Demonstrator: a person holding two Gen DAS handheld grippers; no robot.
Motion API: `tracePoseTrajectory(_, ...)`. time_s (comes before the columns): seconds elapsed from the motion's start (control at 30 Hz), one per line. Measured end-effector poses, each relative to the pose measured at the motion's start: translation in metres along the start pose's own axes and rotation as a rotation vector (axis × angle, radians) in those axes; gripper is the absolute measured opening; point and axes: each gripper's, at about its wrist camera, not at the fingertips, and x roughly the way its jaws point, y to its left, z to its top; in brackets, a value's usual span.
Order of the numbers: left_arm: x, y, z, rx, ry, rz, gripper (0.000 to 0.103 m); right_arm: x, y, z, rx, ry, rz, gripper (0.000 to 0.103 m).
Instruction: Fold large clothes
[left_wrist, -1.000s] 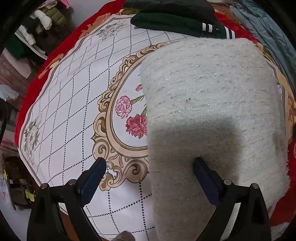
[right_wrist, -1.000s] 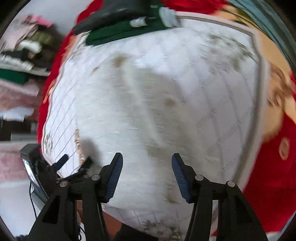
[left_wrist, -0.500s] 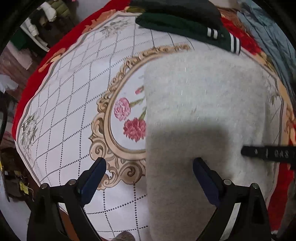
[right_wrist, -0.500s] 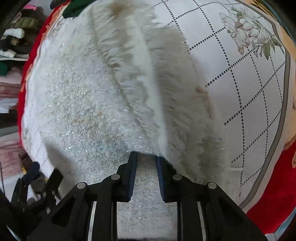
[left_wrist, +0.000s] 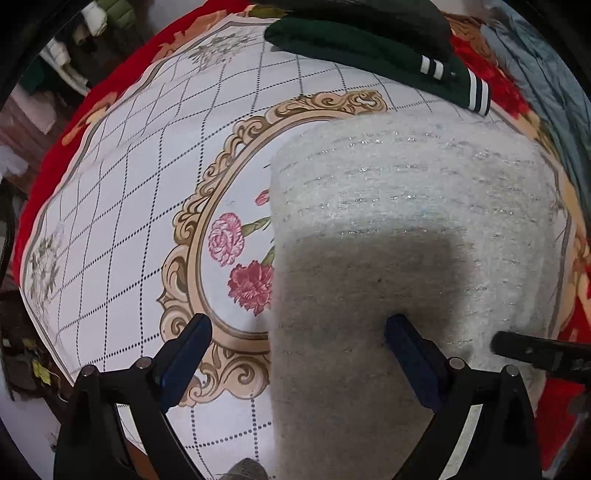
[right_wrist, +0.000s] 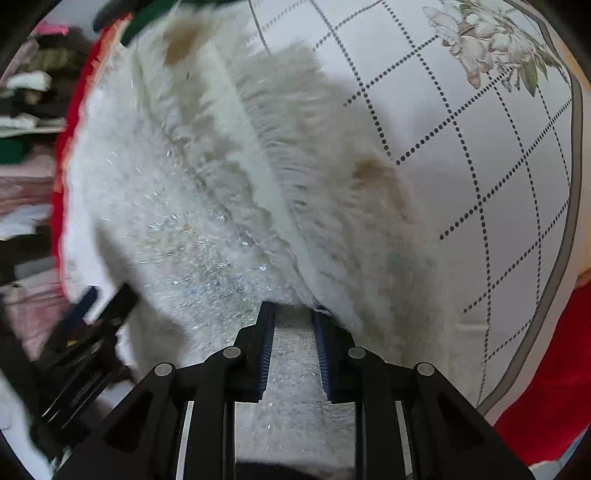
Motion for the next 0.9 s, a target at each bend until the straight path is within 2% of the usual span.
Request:
tracePoseTrajectory(0.07, -0.005, 0.009, 0.000, -0.028, -0.002, -0.025, 0.098, -0.018, -0.006, -0.002, -0.006, -0.028, 0.078, 0.043)
tracePoseTrajectory(0.13, -0.007, 0.017, -0.001, -0.054, -0.003, -0.046, 0.098, -0.033, -0.014, -0.004, -0.020, -0.064, 0.106, 0.095)
tracePoseTrajectory(0.17, -0.007, 0.019, -0.002, -0.063, -0.002, -0.060, 0.098, -0.038, -0.016, -0.004, -0.038, -0.104, 0.070, 0.101)
tracePoseTrajectory(0.3, 0.004, 0.033, -0.003, -0.117, 0.016, -0.141, 0.099, -0.040, -0.022, 0.019, -0.087, -0.120, 0.040, 0.101)
tracePoseTrajectory(0.4, 0.014, 0.040, -0.003, -0.152, 0.035, -0.219, 0.099, -0.011, -0.036, 0.035, -0.141, -0.088, 0.023, 0.103)
tracePoseTrajectory(0.43, 0.015, 0.040, -0.002, -0.154, 0.035, -0.236, 0.099, 0.000, -0.044, 0.040, -0.147, -0.064, 0.049, 0.103)
tracePoseTrajectory(0.57, 0.025, 0.040, 0.003, -0.143, 0.042, -0.318, 0.099, 0.033, -0.060, 0.061, -0.153, 0.021, 0.251, 0.103)
tracePoseTrajectory(0.7, 0.031, 0.042, 0.008, -0.118, 0.059, -0.365, 0.099, 0.039, -0.069, 0.070, -0.149, 0.048, 0.379, 0.103)
tracePoseTrajectory(0.73, 0.032, 0.044, 0.009, -0.105, 0.061, -0.371, 0.099, 0.036, -0.072, 0.067, -0.134, 0.055, 0.403, 0.095)
tracePoseTrajectory(0.83, 0.034, 0.050, 0.012, -0.072, 0.068, -0.382, 0.099, 0.035, -0.080, 0.052, -0.031, 0.072, 0.529, 0.081)
tracePoseTrajectory(0.9, 0.036, 0.057, 0.015, -0.062, 0.072, -0.413, 0.099, 0.040, -0.090, 0.038, 0.065, 0.093, 0.641, 0.077)
